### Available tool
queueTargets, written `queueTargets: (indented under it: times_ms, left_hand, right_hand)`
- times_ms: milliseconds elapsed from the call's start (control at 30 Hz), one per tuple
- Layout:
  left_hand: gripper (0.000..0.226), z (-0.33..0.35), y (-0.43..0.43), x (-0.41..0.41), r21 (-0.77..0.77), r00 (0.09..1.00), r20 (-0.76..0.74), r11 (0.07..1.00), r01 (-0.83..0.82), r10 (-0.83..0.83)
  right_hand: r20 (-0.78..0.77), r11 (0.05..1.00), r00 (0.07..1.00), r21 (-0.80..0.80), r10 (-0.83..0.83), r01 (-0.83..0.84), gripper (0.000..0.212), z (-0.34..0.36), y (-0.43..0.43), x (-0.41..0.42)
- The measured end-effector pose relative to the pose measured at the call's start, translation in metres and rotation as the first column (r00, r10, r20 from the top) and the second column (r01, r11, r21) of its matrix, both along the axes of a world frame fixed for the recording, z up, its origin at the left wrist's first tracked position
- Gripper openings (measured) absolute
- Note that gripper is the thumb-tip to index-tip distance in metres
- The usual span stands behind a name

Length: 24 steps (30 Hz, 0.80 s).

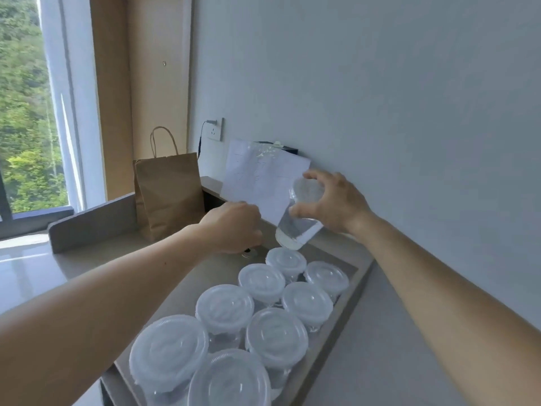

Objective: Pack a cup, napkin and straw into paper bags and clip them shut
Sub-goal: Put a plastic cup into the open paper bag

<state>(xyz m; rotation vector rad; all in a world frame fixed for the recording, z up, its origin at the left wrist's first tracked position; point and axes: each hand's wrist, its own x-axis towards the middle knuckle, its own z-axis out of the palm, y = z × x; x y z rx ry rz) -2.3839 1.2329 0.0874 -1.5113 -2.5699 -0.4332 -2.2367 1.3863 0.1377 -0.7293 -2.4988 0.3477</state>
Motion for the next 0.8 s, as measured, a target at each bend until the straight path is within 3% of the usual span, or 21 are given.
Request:
queueTargets:
  times_ms: [167, 400, 633, 800]
  left_hand:
    - [0.045, 0.004, 0.033, 0.081, 0.000, 0.995, -0.009, 0.995, 0.097, -0.097]
    - [0.049, -0.025, 0.080, 0.233, -0.052, 0.965, 0.052, 0.964, 0.260, -0.257]
    - [0.057, -0.127, 0.100, 0.381, -0.218, 0.886, 0.217, 0.865, 0.453, -0.410]
    - [0.051, -0.211, 0.092, 0.442, -0.367, 0.831, 0.379, 0.757, 0.540, -0.408]
  right_hand:
    - [0.011, 0.995, 0.997, -0.053, -0.078, 0.079, 0.092, 0.005, 0.002, 0.115]
    - [0.059, 0.963, 0.976, -0.155, -0.212, 0.219, 0.088, -0.046, 0.012, 0.286]
    - [0.155, 0.902, 0.935, -0.255, -0.319, 0.349, 0.090, -0.129, 0.004, 0.437]
    - [0.276, 0.843, 0.895, -0.325, -0.349, 0.429, 0.087, -0.204, -0.005, 0.497]
